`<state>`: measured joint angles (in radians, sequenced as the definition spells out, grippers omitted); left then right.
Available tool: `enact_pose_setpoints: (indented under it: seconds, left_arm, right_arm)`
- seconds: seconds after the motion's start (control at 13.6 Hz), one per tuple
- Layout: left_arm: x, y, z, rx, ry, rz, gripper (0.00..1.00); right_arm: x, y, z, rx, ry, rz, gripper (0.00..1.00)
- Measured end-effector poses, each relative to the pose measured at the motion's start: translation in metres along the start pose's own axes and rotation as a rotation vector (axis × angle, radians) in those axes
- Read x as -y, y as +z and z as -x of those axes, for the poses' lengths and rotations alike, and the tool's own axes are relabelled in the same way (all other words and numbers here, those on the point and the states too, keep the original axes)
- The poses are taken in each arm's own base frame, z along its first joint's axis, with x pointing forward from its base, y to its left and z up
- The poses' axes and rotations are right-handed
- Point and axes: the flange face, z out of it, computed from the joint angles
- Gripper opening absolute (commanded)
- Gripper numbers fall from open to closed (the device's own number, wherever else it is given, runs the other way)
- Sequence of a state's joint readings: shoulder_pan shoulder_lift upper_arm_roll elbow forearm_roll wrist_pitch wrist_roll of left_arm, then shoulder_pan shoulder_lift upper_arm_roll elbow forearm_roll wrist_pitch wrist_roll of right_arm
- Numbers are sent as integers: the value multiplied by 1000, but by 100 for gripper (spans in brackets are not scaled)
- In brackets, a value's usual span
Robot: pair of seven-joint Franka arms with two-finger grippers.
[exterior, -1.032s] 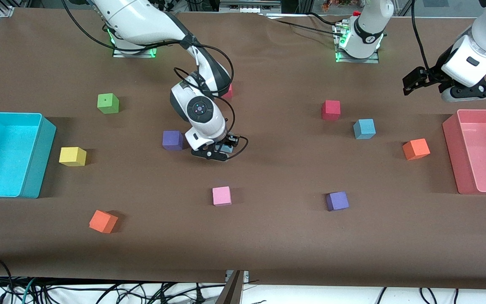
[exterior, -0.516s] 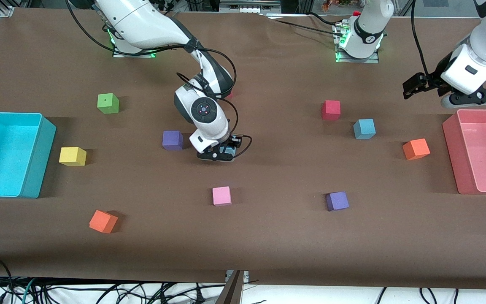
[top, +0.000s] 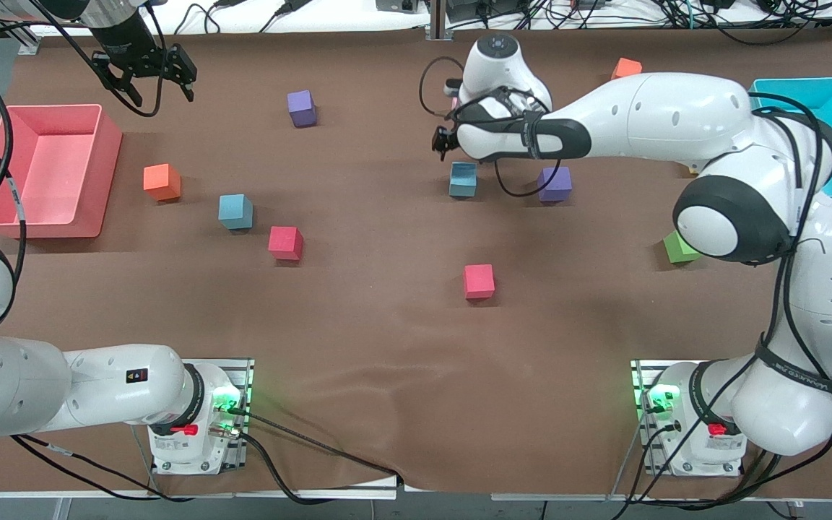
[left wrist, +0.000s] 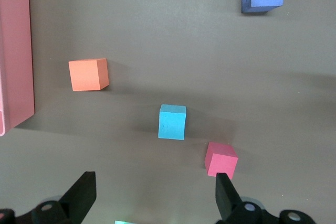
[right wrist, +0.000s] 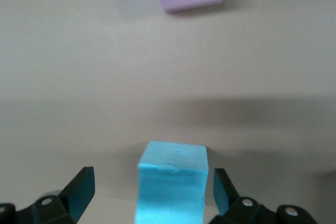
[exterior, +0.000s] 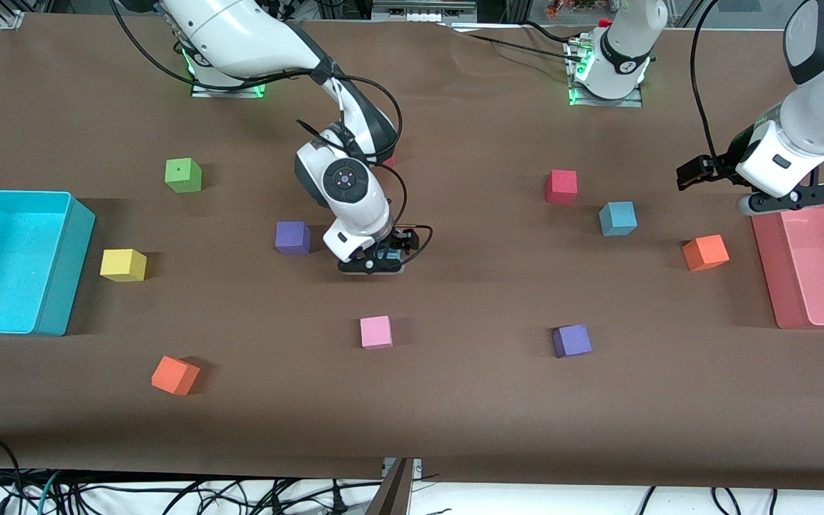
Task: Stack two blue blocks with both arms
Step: 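Open the right gripper off the cube while the left gripper reaches another cyan cube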
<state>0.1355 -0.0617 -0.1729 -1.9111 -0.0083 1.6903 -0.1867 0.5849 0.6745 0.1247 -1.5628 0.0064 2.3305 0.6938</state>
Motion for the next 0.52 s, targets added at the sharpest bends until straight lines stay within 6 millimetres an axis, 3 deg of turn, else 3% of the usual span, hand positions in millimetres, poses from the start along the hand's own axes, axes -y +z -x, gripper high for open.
enact_pose_setpoints:
  seconds: [0.15, 0.29, 0.37, 0.52]
  left_arm:
    - [0, 0, 0, -1, 0, 0, 100]
    - [0, 1, -1, -10, 0, 2, 100]
    - [-1, 8, -5, -29, -1, 6, 100]
    - [-1, 50, -12, -65, -2, 14, 100]
  right_arm:
    - [-5, -42, -6, -3, -27, 12, 100]
    - [-27, -87, -11, 46, -96, 62, 100]
    - [-40, -106, -14, 65, -143, 77, 100]
    - [-67, -126, -12, 115, -254, 53, 100]
